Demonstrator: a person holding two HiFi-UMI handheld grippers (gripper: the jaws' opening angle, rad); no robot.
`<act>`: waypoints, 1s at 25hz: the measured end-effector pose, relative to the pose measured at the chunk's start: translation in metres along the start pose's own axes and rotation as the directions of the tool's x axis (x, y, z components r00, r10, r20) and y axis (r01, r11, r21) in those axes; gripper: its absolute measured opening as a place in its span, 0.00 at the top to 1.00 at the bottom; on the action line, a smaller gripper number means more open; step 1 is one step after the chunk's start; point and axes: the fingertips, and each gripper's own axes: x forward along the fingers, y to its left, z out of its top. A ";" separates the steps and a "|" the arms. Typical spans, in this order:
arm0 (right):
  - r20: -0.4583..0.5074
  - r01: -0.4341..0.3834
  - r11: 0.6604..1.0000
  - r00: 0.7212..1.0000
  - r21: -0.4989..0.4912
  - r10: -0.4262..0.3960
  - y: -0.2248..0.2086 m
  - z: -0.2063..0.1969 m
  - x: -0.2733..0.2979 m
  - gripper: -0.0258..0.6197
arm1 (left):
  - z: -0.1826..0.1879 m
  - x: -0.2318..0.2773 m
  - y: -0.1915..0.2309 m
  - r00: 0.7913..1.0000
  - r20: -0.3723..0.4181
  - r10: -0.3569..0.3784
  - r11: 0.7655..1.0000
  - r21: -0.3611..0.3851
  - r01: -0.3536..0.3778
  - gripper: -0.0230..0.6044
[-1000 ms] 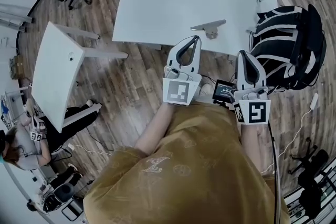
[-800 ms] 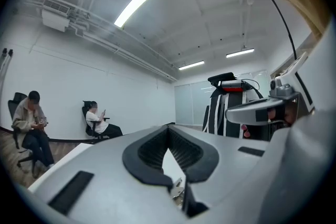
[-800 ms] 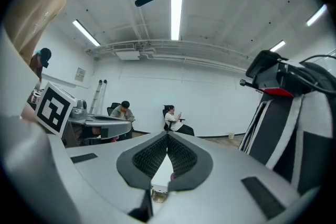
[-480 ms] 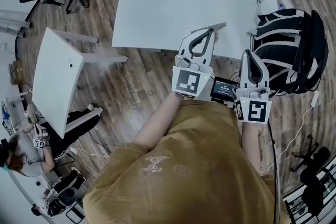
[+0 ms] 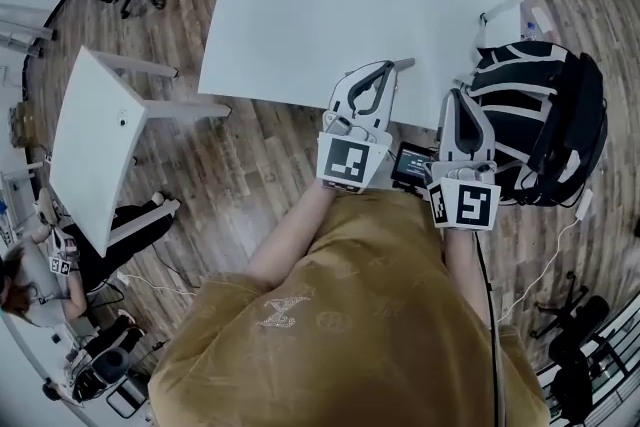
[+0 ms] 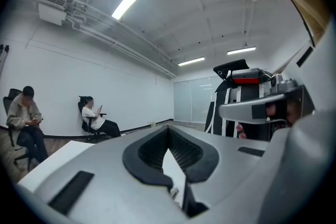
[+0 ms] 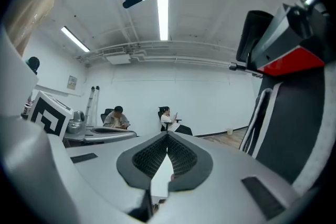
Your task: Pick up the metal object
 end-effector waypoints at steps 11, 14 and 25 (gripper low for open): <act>-0.048 -0.045 0.999 0.998 -0.004 0.045 -0.008 -0.015 0.017 0.95 | -0.001 0.015 0.003 0.998 0.006 0.056 0.998 -0.020 -0.055 0.95; -0.054 -0.030 0.999 0.998 0.040 0.032 -0.013 -0.018 0.022 0.95 | -0.003 0.022 0.007 0.998 0.006 0.060 0.998 -0.018 -0.060 0.95; -0.161 0.020 0.981 0.987 0.193 0.011 -0.016 -0.054 0.051 0.95 | -0.040 0.056 0.030 0.998 -0.059 0.036 0.999 0.015 -0.035 0.95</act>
